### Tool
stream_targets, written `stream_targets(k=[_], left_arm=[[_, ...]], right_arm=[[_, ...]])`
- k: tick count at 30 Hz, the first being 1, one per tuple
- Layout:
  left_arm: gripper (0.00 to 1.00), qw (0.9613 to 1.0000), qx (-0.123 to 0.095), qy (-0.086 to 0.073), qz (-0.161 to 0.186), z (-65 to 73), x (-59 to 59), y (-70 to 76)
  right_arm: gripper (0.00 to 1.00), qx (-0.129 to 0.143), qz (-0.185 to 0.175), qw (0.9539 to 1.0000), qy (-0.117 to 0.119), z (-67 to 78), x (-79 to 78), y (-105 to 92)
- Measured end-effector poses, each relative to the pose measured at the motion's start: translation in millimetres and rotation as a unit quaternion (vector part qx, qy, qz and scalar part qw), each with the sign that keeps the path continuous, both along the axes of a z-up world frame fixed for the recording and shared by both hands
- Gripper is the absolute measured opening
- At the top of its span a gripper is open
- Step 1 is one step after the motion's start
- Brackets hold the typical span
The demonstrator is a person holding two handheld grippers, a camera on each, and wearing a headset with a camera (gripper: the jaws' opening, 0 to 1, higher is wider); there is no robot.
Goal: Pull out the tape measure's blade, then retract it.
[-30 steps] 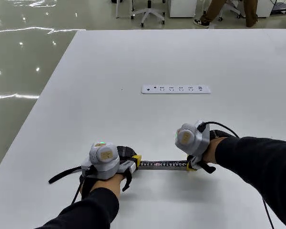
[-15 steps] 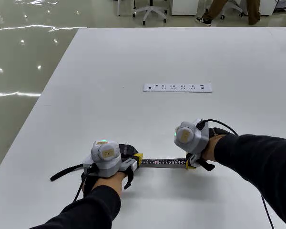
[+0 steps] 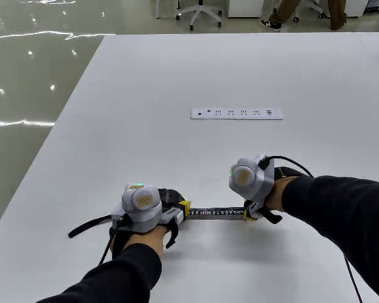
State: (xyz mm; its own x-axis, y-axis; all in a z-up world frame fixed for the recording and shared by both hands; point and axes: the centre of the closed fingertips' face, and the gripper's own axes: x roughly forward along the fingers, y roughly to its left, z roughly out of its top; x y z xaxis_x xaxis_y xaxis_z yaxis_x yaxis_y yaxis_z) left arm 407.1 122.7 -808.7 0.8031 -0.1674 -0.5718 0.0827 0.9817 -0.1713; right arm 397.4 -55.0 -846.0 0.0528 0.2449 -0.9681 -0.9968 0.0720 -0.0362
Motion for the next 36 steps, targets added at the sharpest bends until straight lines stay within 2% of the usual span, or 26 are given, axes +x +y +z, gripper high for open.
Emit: stream_targets(k=[3,9,26,36], left_arm=[[0.60,1.0000,0.000,0.000,0.000,0.0,0.2,-0.1],[0.60,1.0000,0.000,-0.002,0.001,0.1,0.1,0.0],[0.60,1.0000,-0.002,0.004,0.001,-0.1,0.0,-0.6],[0.60,1.0000,-0.003,0.003,0.003,-0.2,0.2,-0.6]], right_arm=[[0.09,-0.002,0.003,1.0000,0.001,0.5,0.7,0.9],[0.09,0.011,0.004,0.9999,0.000,1.9,1.3,5.3],[0.08,0.006,0.008,1.0000,0.001,1.4,1.7,14.6],[0.09,0.018,0.005,0.9998,0.000,2.7,0.9,24.7]])
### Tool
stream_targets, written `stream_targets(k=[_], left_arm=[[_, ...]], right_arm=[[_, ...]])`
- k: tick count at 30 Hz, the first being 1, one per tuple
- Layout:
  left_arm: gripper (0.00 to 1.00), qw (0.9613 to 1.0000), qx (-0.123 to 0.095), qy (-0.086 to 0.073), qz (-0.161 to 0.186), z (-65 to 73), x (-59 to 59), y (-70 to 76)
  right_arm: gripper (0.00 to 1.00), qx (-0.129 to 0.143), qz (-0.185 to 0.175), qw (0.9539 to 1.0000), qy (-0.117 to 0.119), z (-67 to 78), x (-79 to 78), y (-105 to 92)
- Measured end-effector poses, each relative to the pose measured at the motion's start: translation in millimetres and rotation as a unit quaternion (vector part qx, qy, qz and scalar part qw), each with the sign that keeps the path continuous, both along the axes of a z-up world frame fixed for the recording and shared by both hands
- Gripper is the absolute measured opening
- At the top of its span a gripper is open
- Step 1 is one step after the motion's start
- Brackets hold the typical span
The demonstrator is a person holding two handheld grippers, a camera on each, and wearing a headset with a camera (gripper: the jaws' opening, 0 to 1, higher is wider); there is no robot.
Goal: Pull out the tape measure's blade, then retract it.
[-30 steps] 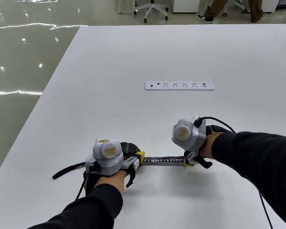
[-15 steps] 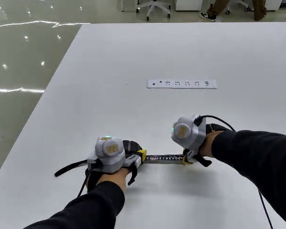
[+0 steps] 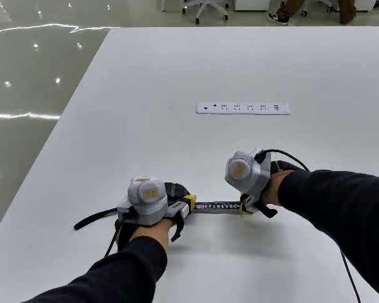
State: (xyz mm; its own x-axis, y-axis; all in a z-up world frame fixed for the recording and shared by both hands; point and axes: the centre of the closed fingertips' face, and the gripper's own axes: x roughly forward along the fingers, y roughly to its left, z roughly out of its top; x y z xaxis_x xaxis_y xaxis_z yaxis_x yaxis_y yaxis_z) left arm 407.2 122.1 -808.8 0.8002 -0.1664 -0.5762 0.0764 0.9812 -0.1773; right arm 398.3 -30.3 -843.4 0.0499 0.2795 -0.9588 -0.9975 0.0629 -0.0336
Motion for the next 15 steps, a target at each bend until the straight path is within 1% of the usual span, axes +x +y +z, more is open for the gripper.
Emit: stream_targets(k=[5,10,15], left_arm=[[0.60,1.0000,-0.001,0.001,-0.001,-0.3,0.0,0.1],[0.60,1.0000,-0.002,0.000,0.000,-0.3,0.1,-0.1],[0.60,1.0000,-0.002,-0.001,0.001,-0.5,0.4,0.0]], right_arm=[[0.09,0.003,-0.003,1.0000,0.003,-0.6,0.2,8.4],[0.09,0.002,-0.003,1.0000,0.005,-2.0,-0.2,10.6],[0.09,0.002,0.000,1.0000,0.004,-1.8,0.4,17.8]])
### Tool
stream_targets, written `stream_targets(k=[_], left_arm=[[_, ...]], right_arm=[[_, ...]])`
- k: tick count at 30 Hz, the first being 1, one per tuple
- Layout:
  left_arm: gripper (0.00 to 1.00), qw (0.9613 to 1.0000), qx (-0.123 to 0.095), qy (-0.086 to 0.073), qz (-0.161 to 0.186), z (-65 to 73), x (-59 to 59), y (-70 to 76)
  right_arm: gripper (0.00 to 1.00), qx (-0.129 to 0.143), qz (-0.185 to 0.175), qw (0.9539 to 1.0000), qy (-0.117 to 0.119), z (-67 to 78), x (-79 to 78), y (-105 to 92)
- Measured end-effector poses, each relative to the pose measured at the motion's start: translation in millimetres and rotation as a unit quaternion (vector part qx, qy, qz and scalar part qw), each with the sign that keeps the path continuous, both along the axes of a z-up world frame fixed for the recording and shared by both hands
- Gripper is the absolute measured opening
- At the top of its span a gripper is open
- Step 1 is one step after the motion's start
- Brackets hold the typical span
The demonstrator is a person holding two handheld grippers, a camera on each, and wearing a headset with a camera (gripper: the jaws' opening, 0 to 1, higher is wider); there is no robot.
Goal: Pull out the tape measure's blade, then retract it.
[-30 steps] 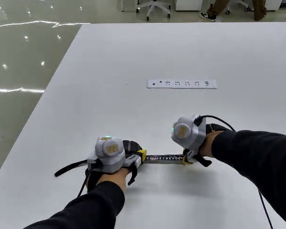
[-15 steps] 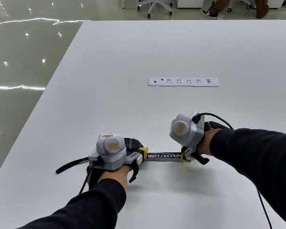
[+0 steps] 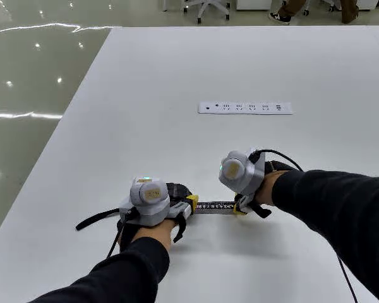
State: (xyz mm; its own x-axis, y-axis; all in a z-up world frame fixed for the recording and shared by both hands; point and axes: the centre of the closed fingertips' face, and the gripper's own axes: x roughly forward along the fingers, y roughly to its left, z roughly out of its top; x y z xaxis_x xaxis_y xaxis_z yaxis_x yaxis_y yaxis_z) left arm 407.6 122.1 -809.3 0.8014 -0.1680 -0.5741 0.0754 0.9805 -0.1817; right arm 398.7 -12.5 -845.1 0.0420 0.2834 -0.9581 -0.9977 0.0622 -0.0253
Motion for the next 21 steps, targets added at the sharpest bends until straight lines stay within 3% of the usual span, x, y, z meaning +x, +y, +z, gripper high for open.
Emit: stream_targets(k=[21], left_arm=[[0.60,0.9999,-0.010,0.003,0.001,-0.5,0.4,0.8]], right_arm=[[0.09,0.012,-0.008,0.9999,0.000,-0.8,0.8,27.9]])
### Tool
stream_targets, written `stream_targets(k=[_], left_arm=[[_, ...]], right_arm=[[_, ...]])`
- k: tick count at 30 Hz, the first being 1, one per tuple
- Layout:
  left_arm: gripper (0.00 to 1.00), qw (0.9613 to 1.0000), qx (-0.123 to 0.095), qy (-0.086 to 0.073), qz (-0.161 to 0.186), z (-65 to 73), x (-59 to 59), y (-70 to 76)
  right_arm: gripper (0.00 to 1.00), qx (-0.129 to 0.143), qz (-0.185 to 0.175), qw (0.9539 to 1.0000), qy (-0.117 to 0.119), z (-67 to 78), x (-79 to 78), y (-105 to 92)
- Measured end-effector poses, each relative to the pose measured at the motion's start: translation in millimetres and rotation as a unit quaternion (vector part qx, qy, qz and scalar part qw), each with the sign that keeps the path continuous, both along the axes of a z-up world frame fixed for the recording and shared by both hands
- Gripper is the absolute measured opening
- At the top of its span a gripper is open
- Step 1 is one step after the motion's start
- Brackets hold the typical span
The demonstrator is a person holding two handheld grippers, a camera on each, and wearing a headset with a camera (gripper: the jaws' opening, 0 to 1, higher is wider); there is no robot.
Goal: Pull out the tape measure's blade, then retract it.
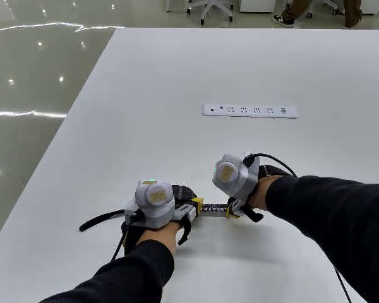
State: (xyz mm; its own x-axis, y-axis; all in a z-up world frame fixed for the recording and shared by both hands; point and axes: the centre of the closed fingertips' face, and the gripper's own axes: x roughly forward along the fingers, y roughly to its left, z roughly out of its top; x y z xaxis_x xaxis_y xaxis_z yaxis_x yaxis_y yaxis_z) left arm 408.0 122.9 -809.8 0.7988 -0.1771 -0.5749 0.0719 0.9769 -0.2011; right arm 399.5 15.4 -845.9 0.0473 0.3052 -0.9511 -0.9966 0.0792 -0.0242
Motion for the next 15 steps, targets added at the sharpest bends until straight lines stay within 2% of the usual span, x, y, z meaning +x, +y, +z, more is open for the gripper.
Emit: stream_targets(k=[4,5,6,8,9,13,15], left_arm=[[0.60,1.0000,-0.003,0.000,0.002,0.0,0.0,0.3],[0.60,1.0000,-0.004,0.000,0.002,-0.1,0.0,0.2],[0.60,1.0000,-0.004,0.001,0.001,-0.1,0.1,0.3],[0.60,1.0000,-0.008,0.003,0.003,-0.4,-0.1,0.3],[0.60,1.0000,-0.008,0.004,0.003,-0.7,0.1,0.0],[0.60,0.9999,-0.013,0.005,0.005,-1.3,0.3,0.0],[0.60,0.9999,-0.015,0.006,0.005,-1.2,0.2,-0.2]], right_arm=[[0.09,0.009,-0.004,0.9999,-0.001,0.8,-1.5,4.8],[0.09,0.034,-0.004,0.9994,0.002,0.9,-3.4,14.9],[0.09,0.047,-0.011,0.9988,0.003,2.1,-5.0,21.1],[0.08,0.020,-0.006,0.9998,0.000,1.0,-5.9,21.1],[0.08,0.020,0.002,0.9998,0.001,0.7,-6.0,21.6],[0.08,0.029,-0.006,0.9996,0.005,1.0,-4.5,20.5],[0.08,0.042,-0.016,0.9990,0.003,1.5,-5.3,21.5]])
